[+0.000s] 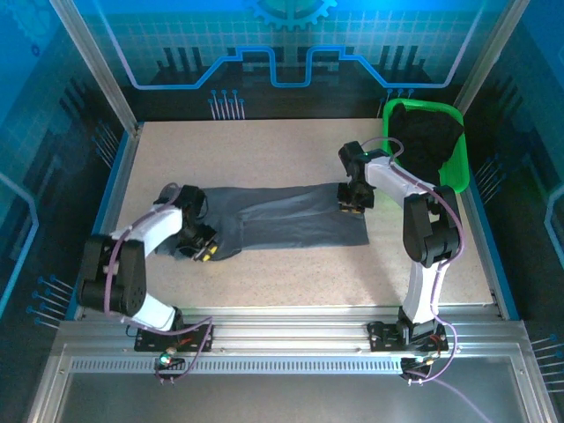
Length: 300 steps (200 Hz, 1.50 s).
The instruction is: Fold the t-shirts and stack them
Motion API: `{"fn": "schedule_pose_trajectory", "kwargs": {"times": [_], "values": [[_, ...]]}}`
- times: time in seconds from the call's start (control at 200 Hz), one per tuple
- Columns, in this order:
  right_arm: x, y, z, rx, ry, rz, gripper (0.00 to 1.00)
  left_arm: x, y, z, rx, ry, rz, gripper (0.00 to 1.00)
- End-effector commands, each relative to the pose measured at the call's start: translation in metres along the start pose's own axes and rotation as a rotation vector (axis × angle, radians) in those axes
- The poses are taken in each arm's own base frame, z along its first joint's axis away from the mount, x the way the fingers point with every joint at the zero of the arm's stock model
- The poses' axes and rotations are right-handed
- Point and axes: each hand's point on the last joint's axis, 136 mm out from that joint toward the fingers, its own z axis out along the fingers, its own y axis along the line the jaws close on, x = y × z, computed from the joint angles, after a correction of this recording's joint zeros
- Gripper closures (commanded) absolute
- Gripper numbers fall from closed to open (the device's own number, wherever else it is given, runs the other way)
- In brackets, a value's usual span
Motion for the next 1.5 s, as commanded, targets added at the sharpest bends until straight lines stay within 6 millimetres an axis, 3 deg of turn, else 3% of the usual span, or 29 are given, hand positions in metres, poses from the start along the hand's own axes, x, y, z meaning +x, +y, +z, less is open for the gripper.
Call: {"fn": "schedule_pose_trajectory", "kwargs": {"times": [0.0,0.135,0.235,0.295,0.375,0.53,0.655,0.74,0.84,1.015,1.115,1.31,1.496], "values": [[-0.003,0.009,-0.017,-0.030,-0.023,-0.014,0.75,0.011,0.029,-0.011,-0.042,-0.026,-0.080,0.80],[-0.004,0.012,-0.016,-0.033,-0.021,-0.020,0.75,0.026,0.044,-0.008,-0.043,0.013,-0.171,0.81],[-0.005,0.018,-0.019,-0.055,-0.028,-0.028,0.75,0.012,0.036,-0.026,-0.018,-0.063,-0.175,0.81],[-0.006,0.030,-0.026,-0.113,-0.056,-0.055,0.75,-0.005,0.028,-0.044,0.010,-0.129,-0.178,0.80],[-0.007,0.060,-0.047,-0.289,-0.132,-0.121,0.74,-0.033,0.021,-0.059,0.043,-0.173,-0.209,0.72],[0.002,0.097,-0.084,-0.556,-0.222,-0.181,0.70,-0.108,0.010,-0.066,0.138,-0.236,-0.255,0.67],[0.012,0.110,-0.082,-0.646,-0.174,-0.209,0.66,-0.153,-0.016,-0.059,0.225,-0.240,-0.094,0.65],[0.018,0.111,-0.073,-0.646,-0.126,-0.213,0.61,-0.165,-0.010,-0.053,0.216,-0.223,-0.047,0.62],[0.024,0.109,-0.064,-0.638,-0.086,-0.202,0.58,-0.164,0.001,-0.050,0.217,-0.227,-0.024,0.63],[0.035,0.109,-0.047,-0.642,-0.026,-0.185,0.56,-0.141,0.015,-0.028,0.203,-0.170,-0.022,0.66],[0.038,0.110,-0.043,-0.647,-0.011,-0.184,0.55,-0.135,0.013,-0.018,0.246,-0.166,-0.032,0.66],[0.037,0.112,-0.043,-0.647,-0.004,-0.195,0.54,-0.137,0.023,-0.010,0.187,-0.182,-0.013,0.65],[0.035,0.114,-0.043,-0.649,-0.002,-0.196,0.54,-0.146,0.015,-0.015,0.228,-0.239,0.022,0.65]]}}
